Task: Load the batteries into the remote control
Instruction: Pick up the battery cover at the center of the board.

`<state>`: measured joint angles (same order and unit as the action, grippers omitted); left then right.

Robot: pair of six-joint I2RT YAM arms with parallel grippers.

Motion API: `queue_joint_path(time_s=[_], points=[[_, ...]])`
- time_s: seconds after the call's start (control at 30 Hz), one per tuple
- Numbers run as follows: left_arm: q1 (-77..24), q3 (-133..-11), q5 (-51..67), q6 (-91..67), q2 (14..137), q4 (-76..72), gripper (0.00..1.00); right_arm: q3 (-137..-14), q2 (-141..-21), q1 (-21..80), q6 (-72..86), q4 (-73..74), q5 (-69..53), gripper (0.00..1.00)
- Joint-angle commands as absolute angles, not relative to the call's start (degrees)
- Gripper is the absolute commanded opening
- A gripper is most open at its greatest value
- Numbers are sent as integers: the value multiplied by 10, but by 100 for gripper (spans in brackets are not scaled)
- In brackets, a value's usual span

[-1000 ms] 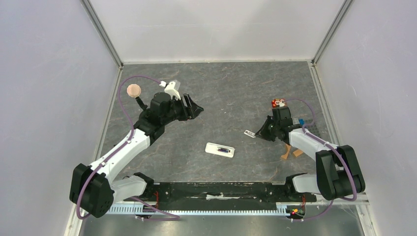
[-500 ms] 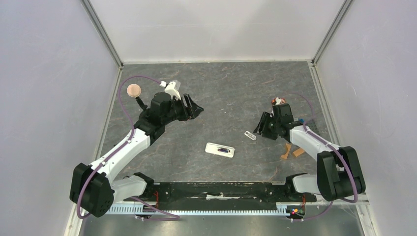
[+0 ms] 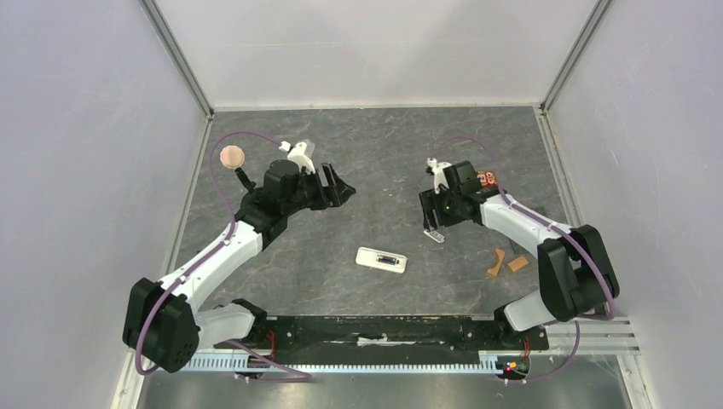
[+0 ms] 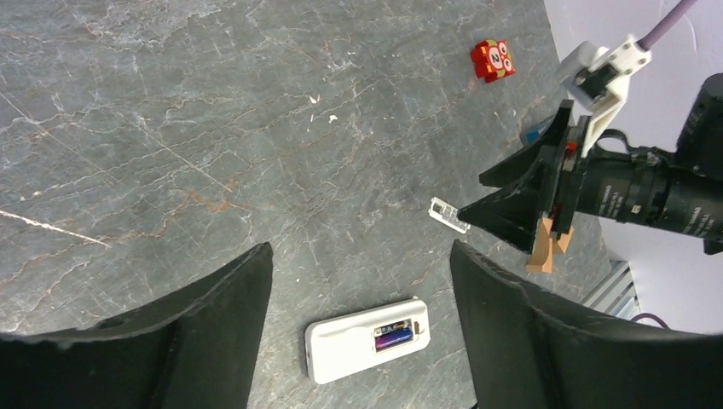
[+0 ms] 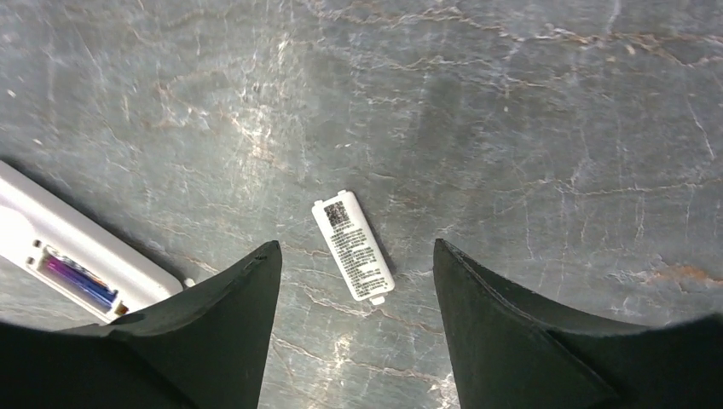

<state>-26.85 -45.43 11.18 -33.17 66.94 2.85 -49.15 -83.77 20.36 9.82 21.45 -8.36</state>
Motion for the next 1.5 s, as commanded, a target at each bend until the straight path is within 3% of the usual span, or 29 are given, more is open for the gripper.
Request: queue_joint_path(time_s=[0.0,0.67,1.03,1.23,1.47], points=[[-269,-479,125,-320,673,8,87,-534,-870,240,5,270,-24,68],[-267,-497,145,-315,701,14,81,-576,-958,274,-18,347,6,54],[-262,-504,148,-318,705,13,80,-573,-975,275,38,347,2,25],[-262,-496,161,-327,704,3,79,-561,-937,283,51,310,-14,22],[-262,-485,194,-334,698,-19,79,-495,-811,343,5,199,-56,22]])
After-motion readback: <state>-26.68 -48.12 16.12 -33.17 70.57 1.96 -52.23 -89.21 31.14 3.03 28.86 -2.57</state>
